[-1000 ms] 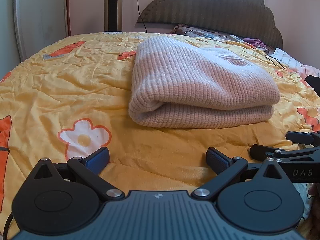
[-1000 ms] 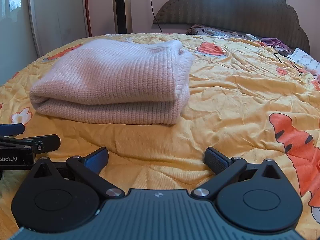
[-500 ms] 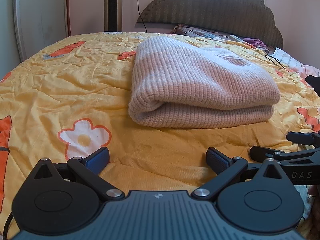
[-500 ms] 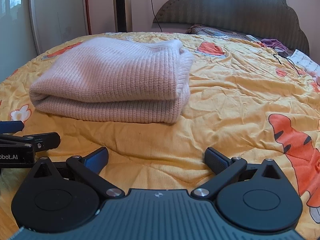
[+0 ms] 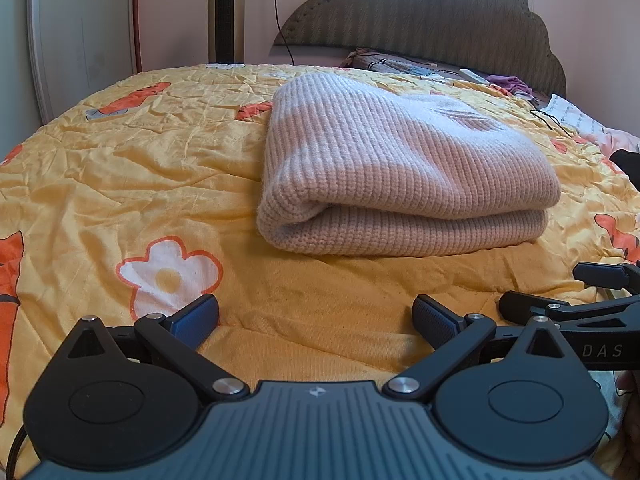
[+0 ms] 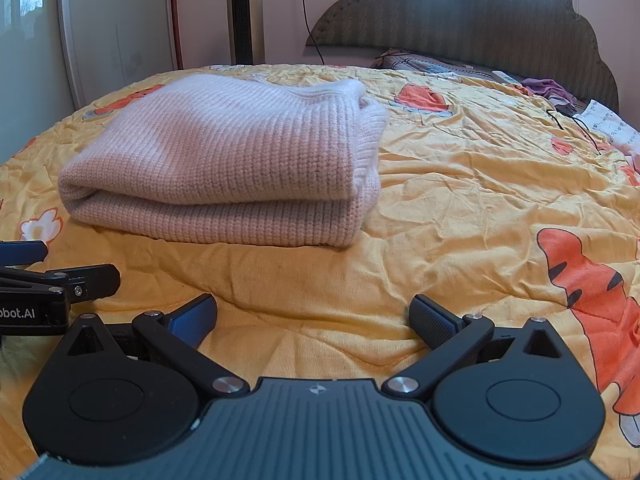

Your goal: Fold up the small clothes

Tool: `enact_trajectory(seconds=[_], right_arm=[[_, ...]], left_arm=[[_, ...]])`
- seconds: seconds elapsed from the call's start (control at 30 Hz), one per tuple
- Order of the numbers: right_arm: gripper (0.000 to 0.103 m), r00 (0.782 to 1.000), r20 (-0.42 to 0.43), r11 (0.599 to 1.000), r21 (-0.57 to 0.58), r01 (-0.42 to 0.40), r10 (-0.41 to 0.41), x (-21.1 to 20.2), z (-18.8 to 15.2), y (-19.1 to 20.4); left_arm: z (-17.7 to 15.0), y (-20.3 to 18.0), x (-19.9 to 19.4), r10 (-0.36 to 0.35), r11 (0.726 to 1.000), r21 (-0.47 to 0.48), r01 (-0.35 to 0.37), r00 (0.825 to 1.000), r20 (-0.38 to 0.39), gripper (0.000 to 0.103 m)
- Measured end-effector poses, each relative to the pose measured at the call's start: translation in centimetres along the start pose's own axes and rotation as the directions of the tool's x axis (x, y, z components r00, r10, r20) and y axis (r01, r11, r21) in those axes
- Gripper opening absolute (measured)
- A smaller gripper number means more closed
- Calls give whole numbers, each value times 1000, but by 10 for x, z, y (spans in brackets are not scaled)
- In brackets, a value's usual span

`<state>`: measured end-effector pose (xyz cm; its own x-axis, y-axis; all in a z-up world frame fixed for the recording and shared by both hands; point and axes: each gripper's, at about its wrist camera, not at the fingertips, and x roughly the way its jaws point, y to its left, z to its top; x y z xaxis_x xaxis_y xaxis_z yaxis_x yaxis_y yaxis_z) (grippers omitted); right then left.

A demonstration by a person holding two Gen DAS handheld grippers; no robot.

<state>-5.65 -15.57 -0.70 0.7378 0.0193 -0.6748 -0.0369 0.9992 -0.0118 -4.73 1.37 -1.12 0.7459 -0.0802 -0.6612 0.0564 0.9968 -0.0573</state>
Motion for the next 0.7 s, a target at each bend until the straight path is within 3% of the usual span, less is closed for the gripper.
enact_trajectory(seconds=[0.7], right_arm=[[102,1000,0,1000,0,0,0,0,0,0]], left_arm=[[1,0,1,2,1000,5,-2,1000,-2,103]])
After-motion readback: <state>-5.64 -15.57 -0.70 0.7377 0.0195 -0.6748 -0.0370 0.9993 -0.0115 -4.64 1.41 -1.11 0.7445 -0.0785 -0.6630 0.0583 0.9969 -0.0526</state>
